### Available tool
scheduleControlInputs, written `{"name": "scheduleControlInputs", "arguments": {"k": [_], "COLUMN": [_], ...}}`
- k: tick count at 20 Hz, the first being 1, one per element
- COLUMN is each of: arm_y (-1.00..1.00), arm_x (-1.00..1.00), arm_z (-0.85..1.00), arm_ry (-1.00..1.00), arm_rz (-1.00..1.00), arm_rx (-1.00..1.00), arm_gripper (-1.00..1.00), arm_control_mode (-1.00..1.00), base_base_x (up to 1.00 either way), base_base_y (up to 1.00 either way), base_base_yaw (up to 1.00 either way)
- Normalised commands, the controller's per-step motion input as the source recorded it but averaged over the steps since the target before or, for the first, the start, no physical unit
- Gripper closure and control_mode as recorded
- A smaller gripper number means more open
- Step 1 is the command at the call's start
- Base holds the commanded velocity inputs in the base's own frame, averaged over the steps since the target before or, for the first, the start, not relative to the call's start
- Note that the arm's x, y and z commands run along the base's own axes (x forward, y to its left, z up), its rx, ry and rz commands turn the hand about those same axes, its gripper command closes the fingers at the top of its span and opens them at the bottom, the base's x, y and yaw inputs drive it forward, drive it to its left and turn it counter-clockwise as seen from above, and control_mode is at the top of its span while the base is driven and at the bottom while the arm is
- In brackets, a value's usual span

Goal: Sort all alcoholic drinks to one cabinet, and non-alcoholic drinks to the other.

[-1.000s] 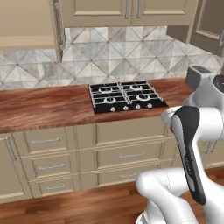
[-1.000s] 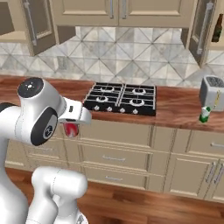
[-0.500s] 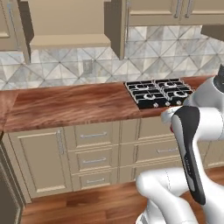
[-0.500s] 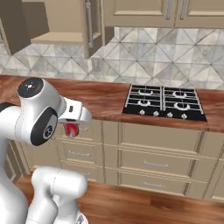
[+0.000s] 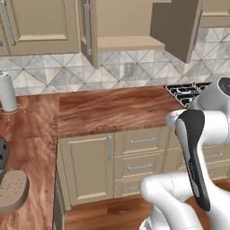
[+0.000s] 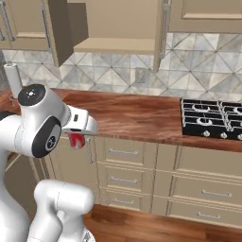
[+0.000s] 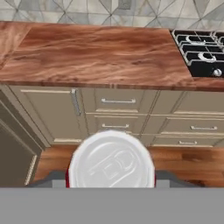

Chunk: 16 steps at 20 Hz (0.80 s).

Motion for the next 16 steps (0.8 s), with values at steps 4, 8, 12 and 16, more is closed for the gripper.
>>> {"name": "scheduleControlInputs", "arguments": {"k": [4,8,12,16], "arm_y": [0.00,0.00,0.00,0.00], "arm_x": [0.00,0.00,0.00,0.00], "arm_z": [0.00,0.00,0.00,0.00], "arm_ry": [0.00,0.00,0.00,0.00], "arm_rz": [0.00,0.00,0.00,0.00], "arm_rx": [0.00,0.00,0.00,0.00], "arm_gripper": [1.00,1.00,1.00,1.00], "arm_control_mode": [1.00,1.00,1.00,1.00], "base_base_x": [0.83,0.57,0.39,0.48], "base_base_y": [0.22,-0.04,-0.14,-0.15], "base_base_yaw": [0.00,0.00,0.00,0.00]}}
